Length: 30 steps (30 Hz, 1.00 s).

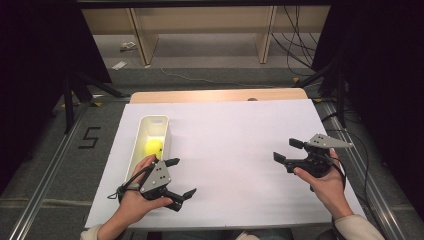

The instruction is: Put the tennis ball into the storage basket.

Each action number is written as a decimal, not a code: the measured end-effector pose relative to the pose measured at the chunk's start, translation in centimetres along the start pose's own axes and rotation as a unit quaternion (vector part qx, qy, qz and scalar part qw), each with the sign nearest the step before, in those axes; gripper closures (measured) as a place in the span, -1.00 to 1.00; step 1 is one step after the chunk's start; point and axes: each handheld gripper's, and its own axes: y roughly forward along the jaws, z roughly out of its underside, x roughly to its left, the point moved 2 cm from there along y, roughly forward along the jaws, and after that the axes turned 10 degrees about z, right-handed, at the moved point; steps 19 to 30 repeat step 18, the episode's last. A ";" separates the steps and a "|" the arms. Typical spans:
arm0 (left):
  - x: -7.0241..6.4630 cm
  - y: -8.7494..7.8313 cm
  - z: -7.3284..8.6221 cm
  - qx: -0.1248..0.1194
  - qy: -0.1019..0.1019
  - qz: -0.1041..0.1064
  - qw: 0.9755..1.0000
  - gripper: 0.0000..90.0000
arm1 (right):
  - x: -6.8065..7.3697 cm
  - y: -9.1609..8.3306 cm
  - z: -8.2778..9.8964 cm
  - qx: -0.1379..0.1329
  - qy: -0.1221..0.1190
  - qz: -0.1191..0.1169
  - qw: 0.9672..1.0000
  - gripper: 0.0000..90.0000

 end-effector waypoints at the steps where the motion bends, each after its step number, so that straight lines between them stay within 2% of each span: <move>1: 0.0 0.0 0.0 0.000 0.000 0.000 1.000 -1.00 | 0.0 -0.1 0.1 -0.002 -0.001 0.002 1.000 -0.65; 12: 0.0 0.0 0.0 -0.001 -0.001 0.001 1.000 -1.00 | 0.2 0.1 0.5 0.004 -0.009 0.000 1.000 -0.66; 30: 0.0 0.0 0.0 0.000 -0.001 0.001 1.000 -1.00 | 0.3 0.1 0.6 0.006 -0.009 0.000 1.000 -0.65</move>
